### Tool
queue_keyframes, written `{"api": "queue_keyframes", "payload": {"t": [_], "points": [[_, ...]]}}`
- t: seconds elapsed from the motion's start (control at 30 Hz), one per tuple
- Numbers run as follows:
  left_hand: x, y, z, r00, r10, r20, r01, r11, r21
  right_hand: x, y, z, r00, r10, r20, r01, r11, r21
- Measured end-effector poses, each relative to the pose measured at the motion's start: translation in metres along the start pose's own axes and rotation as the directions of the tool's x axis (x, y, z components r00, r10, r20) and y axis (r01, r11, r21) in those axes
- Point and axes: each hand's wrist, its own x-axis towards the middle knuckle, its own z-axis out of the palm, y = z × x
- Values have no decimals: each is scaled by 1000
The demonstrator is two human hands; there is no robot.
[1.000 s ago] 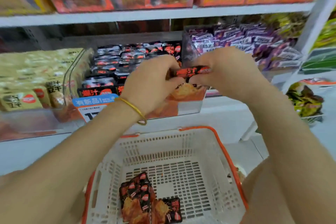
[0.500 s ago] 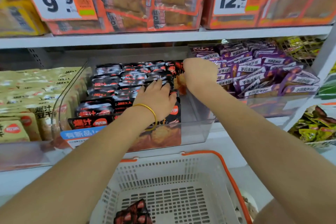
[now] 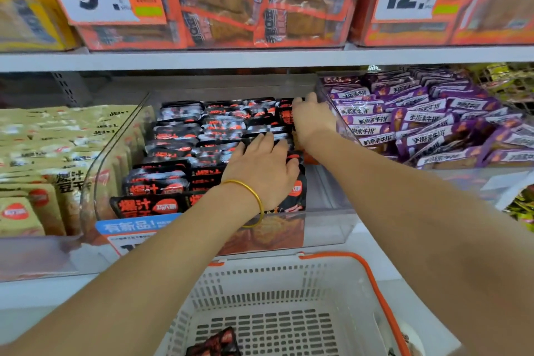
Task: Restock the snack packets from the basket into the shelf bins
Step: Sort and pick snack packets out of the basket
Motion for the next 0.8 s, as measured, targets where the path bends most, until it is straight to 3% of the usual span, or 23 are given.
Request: {"api": "queue_keyframes", "payload": {"t": [0.13,0.27,0.43,0.53,0.67,0.8], "points": [[-1,0,-1,1000,-7,10,7,1000,7,-12,7,11,999,46,-11,-41,960,277],[0,1,-1,1000,-15,12,15,1000,8,-27,15,20,993,115,-15,-82,791,607],[1,1,1,1000,-14,14,14,1000,25,-22,5,21,915,211,344,-399,353,846],[1,1,1,1000,-3,-3,3,1000,16,-17,1,19,898,185,399,-437,276,856],[-4,1,0,991,33,-130,-29,999,35,-44,2,8,943,140,303,-332,292,897],[-36,7,-3,893,231,-386,-208,973,102,-111,23,-23,995,78,-62,42,237,971]]}}
